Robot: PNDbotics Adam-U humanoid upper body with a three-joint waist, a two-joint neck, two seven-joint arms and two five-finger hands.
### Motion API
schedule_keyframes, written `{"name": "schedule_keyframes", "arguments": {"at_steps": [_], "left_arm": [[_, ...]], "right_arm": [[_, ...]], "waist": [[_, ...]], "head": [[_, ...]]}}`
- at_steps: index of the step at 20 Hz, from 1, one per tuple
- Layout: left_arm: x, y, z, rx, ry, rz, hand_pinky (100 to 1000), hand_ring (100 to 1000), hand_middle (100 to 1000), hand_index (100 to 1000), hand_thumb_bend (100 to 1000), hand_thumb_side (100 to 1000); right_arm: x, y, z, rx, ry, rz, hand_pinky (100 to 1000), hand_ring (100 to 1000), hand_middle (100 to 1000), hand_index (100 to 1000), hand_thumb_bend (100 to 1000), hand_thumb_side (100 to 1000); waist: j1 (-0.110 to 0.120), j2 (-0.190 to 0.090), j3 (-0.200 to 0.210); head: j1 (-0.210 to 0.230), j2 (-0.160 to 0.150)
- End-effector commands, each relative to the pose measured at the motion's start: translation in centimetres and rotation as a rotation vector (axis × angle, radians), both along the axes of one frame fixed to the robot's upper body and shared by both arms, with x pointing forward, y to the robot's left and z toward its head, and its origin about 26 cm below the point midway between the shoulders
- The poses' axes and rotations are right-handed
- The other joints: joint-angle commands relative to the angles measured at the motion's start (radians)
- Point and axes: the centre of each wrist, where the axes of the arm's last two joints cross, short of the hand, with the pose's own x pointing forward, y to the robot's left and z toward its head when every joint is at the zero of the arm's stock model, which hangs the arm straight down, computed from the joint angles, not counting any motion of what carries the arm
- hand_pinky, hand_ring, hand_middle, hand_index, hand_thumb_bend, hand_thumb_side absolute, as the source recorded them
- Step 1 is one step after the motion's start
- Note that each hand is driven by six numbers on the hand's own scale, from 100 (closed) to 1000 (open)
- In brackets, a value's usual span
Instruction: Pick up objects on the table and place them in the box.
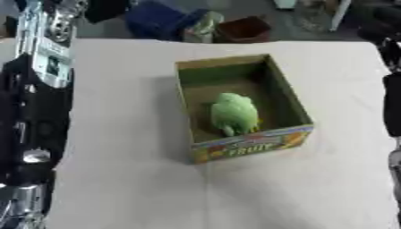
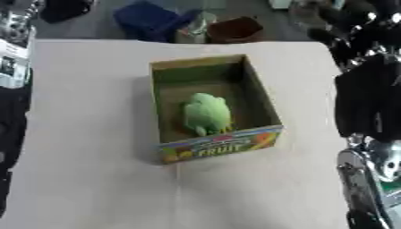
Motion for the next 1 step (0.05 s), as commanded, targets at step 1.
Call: {"name": "schedule_keyframes", "arguments": {"at_steps": [1], "left_arm": [[-1.84,2.17,2.0,-0.054,-0.102,0.05,379,538,478,634,100,634]], "right_arm": [[-0.28,-0.72,0.73,-0.018,-0.03,-0.038,728,801,598,887,100,976]], "waist": [[-0.001,-0.021,0.013]], "head": [[-0.019,0.004]]}}
